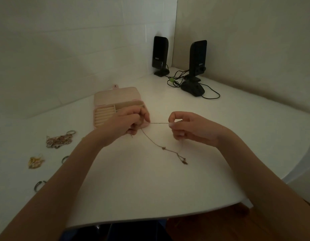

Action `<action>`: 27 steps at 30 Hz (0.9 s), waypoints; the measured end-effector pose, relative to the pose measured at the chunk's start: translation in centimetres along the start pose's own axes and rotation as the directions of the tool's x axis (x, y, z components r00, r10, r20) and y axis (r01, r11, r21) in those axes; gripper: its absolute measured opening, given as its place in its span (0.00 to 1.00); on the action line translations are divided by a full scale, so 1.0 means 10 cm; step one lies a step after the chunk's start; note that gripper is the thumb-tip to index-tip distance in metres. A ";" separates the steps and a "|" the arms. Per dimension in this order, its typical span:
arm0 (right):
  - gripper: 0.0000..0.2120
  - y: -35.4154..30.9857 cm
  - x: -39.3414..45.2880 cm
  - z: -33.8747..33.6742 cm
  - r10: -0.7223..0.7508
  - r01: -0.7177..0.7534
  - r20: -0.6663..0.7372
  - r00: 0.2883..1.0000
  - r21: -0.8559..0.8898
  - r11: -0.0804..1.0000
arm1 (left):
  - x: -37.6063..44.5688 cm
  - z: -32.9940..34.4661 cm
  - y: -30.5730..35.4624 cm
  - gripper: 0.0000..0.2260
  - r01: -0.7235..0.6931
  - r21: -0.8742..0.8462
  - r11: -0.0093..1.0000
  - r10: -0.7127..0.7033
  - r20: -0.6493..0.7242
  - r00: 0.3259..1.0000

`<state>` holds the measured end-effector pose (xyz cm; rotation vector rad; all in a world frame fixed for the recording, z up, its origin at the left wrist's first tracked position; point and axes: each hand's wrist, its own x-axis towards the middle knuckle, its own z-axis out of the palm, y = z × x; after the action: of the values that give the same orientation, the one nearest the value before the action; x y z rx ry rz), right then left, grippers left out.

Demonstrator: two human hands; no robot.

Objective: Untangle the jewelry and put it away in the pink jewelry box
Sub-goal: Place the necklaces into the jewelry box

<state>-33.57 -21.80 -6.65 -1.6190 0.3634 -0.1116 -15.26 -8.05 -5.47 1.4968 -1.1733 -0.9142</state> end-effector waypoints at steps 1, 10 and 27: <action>0.04 0.00 0.00 -0.01 0.002 -0.002 0.004 1.000 0.001 1.000 | -0.01 0.00 0.01 0.10 0.000 0.005 1.000 0.000 -0.002 1.000; 0.11 -0.03 0.05 0.02 0.022 -0.049 -0.059 0.998 -0.523 0.851 | 0.06 -0.24 0.09 0.22 -0.108 -0.455 0.884 0.019 -0.196 0.981; 0.05 0.05 0.14 -0.08 -0.113 0.068 -0.424 0.898 -0.121 0.990 | 0.13 -0.32 -0.02 0.19 0.045 -0.240 0.970 -0.104 -0.237 0.966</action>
<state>-32.59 -23.01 -7.31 -1.7087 0.6425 -0.5373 -11.89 -8.56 -4.94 1.4239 -0.8036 -0.8545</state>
